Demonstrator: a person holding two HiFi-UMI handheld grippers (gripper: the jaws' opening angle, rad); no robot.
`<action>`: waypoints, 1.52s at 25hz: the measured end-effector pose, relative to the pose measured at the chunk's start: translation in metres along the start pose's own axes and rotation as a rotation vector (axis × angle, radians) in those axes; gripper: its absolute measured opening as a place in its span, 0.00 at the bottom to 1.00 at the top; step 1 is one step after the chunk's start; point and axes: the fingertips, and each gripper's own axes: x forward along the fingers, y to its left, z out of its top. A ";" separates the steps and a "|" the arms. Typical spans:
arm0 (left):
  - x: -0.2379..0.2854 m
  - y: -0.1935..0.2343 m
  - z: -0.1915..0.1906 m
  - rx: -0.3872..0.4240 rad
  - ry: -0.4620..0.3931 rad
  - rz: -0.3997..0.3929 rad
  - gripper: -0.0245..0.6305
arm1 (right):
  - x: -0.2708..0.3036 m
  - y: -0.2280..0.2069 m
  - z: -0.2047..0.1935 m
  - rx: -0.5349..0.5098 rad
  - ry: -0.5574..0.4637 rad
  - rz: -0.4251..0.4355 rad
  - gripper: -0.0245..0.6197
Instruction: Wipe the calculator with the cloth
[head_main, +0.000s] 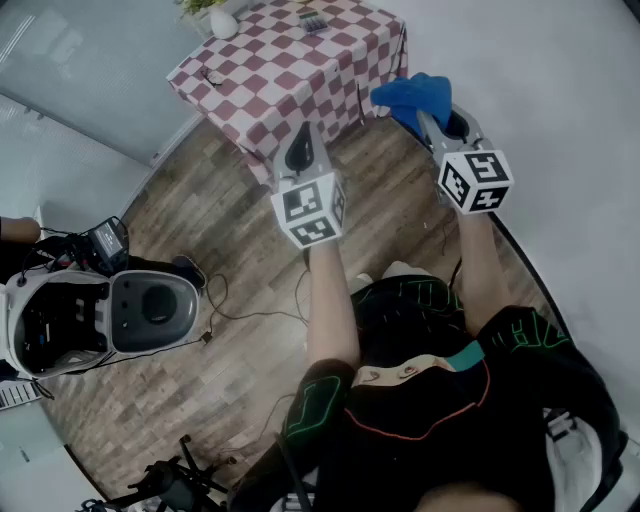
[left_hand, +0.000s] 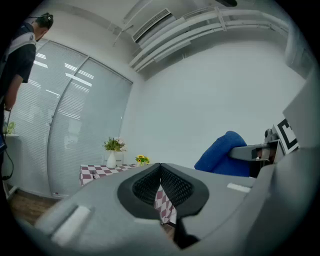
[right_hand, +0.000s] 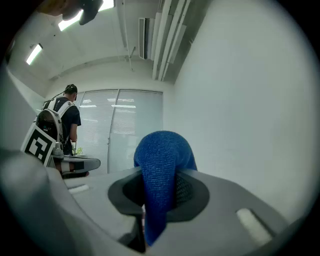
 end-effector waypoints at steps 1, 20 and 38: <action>0.000 0.001 -0.002 -0.006 0.000 -0.001 0.05 | 0.000 0.001 0.000 -0.004 0.001 0.003 0.15; 0.032 0.017 -0.030 -0.092 0.029 -0.024 0.05 | 0.020 -0.022 -0.011 -0.006 0.062 -0.093 0.15; 0.127 0.047 -0.065 -0.118 0.102 0.031 0.05 | 0.126 -0.064 -0.043 0.017 0.133 -0.032 0.15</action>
